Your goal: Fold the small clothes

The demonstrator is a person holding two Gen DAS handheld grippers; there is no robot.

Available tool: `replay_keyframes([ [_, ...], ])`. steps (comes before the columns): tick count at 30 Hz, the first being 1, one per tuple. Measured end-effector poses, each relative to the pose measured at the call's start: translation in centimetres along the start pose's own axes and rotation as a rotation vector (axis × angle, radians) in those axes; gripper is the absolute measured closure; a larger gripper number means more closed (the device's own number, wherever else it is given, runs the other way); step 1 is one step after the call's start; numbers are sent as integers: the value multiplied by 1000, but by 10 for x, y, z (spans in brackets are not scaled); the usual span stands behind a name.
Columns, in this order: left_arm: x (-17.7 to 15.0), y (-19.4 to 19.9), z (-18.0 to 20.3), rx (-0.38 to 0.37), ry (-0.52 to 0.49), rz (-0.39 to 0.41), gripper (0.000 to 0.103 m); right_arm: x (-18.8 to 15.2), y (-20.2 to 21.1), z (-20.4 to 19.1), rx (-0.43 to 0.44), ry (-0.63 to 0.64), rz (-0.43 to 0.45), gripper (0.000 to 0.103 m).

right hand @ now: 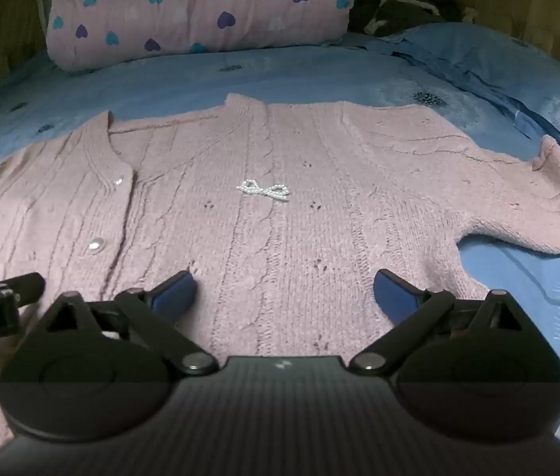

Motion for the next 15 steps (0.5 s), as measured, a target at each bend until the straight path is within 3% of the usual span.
replay_keyframes([
  [15, 6, 3, 0, 1, -2, 1, 0, 1, -1, -1, 6, 8, -4, 0],
])
Point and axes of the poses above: each gripper's, at about its wrist camera, not at the fingertips, and y roughly against the way its jaws point, z to its right, x to its top, the point moved 10 cm from there along -y, roughly the way its jaws point, and after that the axes turned 10 degrees about -x, right-handed, at the moved point
